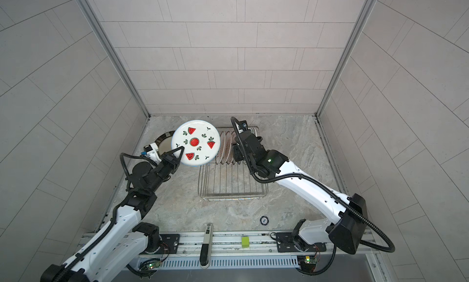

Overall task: Unload the plates from the dish rack
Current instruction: Place the plate on the plate.

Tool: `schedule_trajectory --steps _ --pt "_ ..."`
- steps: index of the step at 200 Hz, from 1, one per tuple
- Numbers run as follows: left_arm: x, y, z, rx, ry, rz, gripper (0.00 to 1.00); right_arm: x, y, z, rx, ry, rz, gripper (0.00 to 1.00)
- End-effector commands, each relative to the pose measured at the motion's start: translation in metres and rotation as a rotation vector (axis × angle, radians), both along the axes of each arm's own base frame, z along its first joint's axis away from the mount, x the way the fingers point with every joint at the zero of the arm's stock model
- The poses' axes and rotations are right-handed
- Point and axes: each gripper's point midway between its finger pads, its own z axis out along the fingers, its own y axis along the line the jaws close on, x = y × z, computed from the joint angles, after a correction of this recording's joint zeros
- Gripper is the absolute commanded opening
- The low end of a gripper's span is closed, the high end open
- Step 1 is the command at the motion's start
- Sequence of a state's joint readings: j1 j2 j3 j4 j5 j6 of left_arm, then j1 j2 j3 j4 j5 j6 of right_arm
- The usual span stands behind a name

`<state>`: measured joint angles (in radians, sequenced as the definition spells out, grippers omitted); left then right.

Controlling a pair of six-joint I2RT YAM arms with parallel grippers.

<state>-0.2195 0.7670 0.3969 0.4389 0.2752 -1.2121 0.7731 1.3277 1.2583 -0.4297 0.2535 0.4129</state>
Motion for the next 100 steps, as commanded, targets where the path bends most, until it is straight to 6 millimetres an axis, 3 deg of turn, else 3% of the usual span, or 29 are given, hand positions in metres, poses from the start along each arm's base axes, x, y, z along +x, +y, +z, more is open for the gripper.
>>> schedule_trajectory --steps 1,32,58,69,73,100 --pt "-0.008 0.012 0.045 -0.07 -0.149 0.017 0.0 -0.004 0.005 -0.002 -0.025 0.001 0.049 0.51" --pt "-0.004 0.03 0.043 -0.091 -0.142 0.074 0.0 -0.009 0.016 -0.008 0.018 -0.001 0.102 0.54" --pt "0.0 0.037 0.04 -0.102 -0.136 0.093 0.0 -0.017 0.036 0.003 0.081 -0.036 0.195 0.65" --pt "0.002 0.041 0.037 -0.108 -0.129 0.104 0.0 -0.023 0.047 0.006 0.086 -0.037 0.253 0.85" --pt "0.003 0.043 0.037 -0.109 -0.13 0.111 0.0 -0.025 0.05 0.008 0.084 -0.039 0.264 0.98" --pt "0.008 0.054 0.028 -0.107 -0.112 0.162 0.0 -0.034 0.067 0.014 0.057 -0.058 0.311 1.0"
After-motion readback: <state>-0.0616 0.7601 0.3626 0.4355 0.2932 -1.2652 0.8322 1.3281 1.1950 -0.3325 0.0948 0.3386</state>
